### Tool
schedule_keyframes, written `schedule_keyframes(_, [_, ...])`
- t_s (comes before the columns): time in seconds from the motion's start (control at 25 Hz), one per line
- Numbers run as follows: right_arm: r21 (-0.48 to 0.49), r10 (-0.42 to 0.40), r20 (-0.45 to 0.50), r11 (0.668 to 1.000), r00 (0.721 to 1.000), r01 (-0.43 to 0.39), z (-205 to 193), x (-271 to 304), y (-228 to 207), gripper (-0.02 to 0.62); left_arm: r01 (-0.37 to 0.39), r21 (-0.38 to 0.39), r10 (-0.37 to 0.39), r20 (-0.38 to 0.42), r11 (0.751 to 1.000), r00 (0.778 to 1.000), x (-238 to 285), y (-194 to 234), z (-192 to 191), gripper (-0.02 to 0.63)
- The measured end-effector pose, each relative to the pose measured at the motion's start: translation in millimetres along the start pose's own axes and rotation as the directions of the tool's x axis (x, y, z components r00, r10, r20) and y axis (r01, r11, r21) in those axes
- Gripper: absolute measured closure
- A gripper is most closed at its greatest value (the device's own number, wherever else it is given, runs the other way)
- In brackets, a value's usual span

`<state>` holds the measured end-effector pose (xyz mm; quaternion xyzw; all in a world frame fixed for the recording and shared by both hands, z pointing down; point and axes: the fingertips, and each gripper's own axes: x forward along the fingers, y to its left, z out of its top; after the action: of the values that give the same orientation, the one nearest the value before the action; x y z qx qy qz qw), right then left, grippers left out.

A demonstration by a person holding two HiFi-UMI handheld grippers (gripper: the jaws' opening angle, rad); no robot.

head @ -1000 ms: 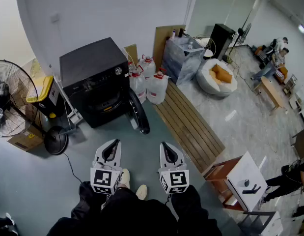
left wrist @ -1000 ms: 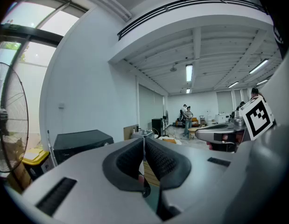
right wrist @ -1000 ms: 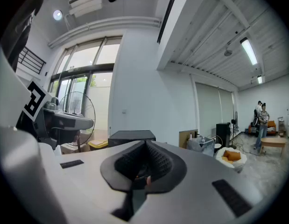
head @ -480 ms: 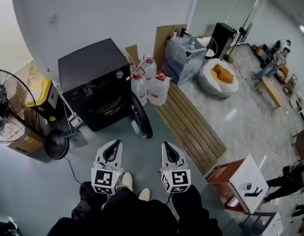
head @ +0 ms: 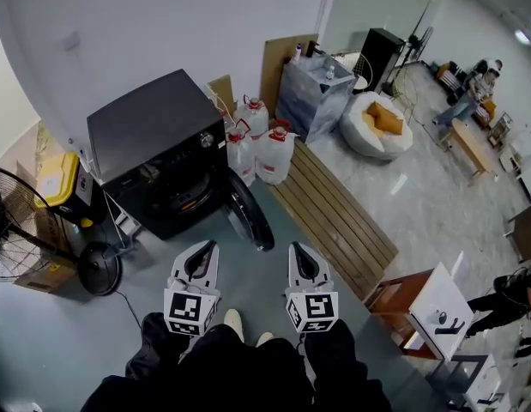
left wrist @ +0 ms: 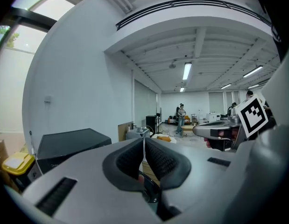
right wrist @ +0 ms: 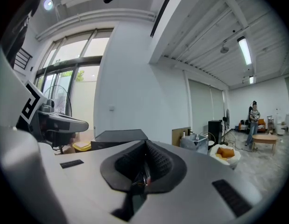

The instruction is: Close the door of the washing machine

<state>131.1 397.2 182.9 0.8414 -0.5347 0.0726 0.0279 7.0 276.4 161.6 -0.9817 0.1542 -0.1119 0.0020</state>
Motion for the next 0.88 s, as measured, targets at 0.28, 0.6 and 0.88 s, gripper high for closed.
schedule_keyframes(0.28, [-0.008,-0.047,-0.049,0.999,0.998,0.047,-15,42,-1,0.578,0.043,-0.037,-0.044,-0.032,0.998,0.999,37,35,-20,0.574])
schedule_keyframes(0.6, [0.012,-0.021,-0.155,1.0,0.988,0.024,-64,91,-31,0.578,0.036,-0.082,-0.044,-0.087,0.996,0.995,94,40,-53,0.574])
schedule_keyframes(0.88, [0.049,0.067,-0.24,0.997,0.968,-0.056,-123,163,-70,0.578,-0.044,-0.148,0.019,-0.163,0.988,0.986,170,47,-106,0.574])
